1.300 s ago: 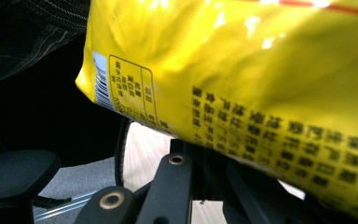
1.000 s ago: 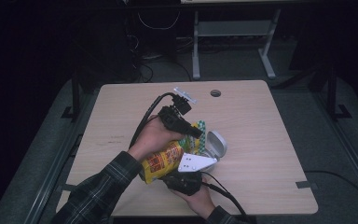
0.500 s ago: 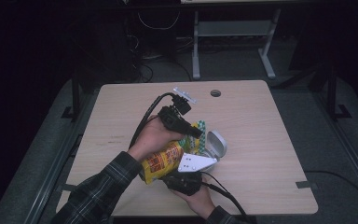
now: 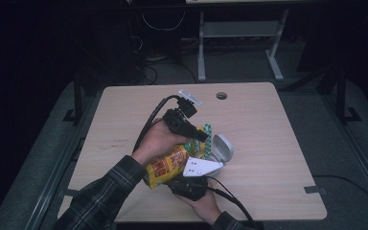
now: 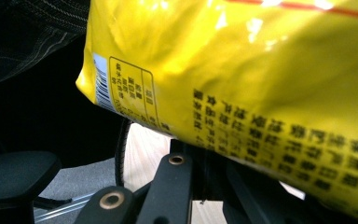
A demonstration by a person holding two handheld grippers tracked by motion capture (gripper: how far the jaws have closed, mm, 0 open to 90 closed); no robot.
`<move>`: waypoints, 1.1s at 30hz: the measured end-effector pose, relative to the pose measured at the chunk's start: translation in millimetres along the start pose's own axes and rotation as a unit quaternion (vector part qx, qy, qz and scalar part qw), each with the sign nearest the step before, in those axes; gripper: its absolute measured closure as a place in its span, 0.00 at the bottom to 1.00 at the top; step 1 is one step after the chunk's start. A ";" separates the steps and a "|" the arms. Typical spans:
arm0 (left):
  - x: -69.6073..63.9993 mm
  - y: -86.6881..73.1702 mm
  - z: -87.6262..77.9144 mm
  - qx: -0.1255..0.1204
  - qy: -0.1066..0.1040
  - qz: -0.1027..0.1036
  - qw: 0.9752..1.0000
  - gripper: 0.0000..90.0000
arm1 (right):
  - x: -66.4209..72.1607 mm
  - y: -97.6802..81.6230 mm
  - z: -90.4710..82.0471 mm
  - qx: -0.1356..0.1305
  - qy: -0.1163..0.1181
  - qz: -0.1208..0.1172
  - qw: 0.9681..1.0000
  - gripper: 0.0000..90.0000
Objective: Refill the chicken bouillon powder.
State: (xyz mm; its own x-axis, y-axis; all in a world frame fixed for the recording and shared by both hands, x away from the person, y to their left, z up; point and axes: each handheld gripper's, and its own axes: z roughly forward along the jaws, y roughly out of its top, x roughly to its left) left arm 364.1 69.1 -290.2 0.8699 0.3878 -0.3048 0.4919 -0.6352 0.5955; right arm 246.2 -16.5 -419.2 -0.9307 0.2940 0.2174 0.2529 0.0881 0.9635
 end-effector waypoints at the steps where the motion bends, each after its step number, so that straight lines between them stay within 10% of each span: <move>1: 0.0 0.0 0.0 0.000 0.000 0.000 1.000 1.00 | 0.0 0.0 0.0 0.000 0.000 0.000 1.000 1.00; 33: -1.9 2.6 2.5 0.006 0.001 0.000 1.000 1.00 | 0.6 0.3 -0.3 -0.003 0.001 0.001 1.000 1.00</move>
State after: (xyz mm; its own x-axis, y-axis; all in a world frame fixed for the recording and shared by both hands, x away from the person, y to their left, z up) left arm 363.8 65.0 -289.8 0.8696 0.3894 -0.3036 0.4927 -0.6427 0.5867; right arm 245.7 -16.6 -418.7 -0.9311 0.2920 0.2189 0.2524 0.0820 0.9642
